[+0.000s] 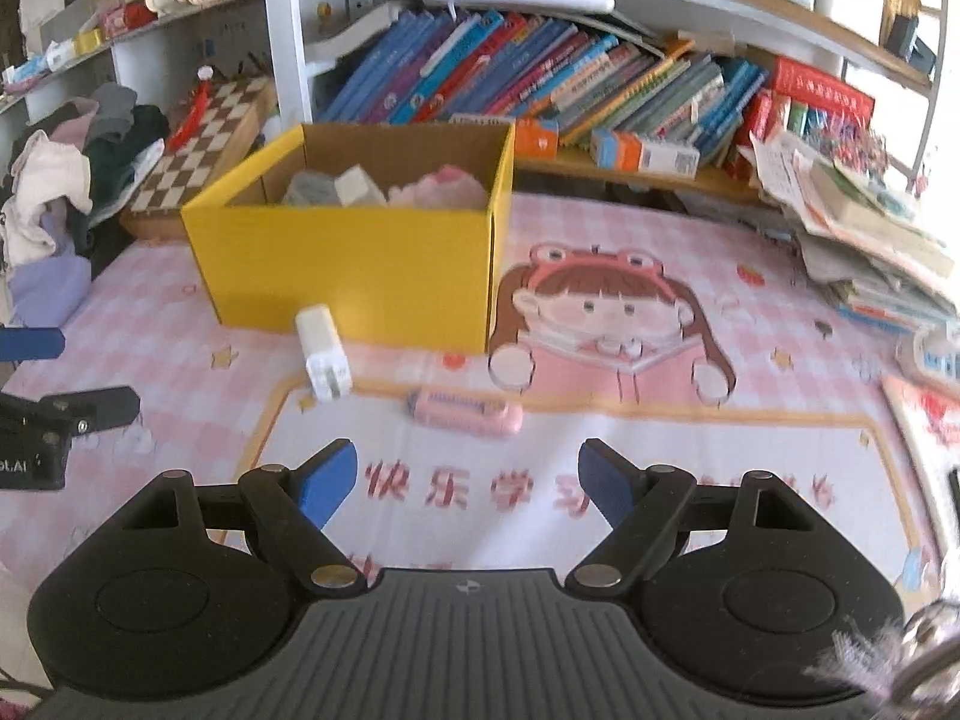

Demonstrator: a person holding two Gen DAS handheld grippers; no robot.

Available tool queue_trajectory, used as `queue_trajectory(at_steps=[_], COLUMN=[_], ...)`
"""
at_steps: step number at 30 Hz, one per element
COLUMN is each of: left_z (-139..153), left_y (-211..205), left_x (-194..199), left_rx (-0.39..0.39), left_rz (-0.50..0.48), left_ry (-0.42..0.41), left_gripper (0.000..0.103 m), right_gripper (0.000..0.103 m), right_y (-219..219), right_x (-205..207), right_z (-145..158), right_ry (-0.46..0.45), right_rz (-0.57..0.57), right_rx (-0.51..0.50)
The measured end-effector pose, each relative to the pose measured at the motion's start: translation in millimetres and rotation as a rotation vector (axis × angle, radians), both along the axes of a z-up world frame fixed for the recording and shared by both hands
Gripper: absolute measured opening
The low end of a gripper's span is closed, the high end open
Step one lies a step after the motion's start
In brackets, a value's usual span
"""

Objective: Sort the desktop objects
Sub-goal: 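Withdraw both open tools up and back from the yellow box, then move the left tool to the white plug charger while the right tool approaches the pink box cutter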

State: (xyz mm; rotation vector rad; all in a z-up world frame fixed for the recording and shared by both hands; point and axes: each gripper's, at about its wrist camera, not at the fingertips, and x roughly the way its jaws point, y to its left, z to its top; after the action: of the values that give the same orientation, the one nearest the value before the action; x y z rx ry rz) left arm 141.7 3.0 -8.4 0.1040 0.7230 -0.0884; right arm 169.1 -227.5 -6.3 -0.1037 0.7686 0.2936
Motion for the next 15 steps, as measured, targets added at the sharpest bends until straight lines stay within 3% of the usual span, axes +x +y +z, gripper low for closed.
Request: queue_trajectory(at_steps=[15], left_z=[-13.6], left_y=[-17.2], left_x=[-18.1], left_rx=[0.013], left_rz=[-0.016], left_ry=[0.017], left_gripper=[0.091], right_gripper=[0.087], right_y=[10.6], right_x=[-18.3], right_z=[-19.2], right_ry=[0.070], right_rz=[-0.021], right_rx=[-0.020])
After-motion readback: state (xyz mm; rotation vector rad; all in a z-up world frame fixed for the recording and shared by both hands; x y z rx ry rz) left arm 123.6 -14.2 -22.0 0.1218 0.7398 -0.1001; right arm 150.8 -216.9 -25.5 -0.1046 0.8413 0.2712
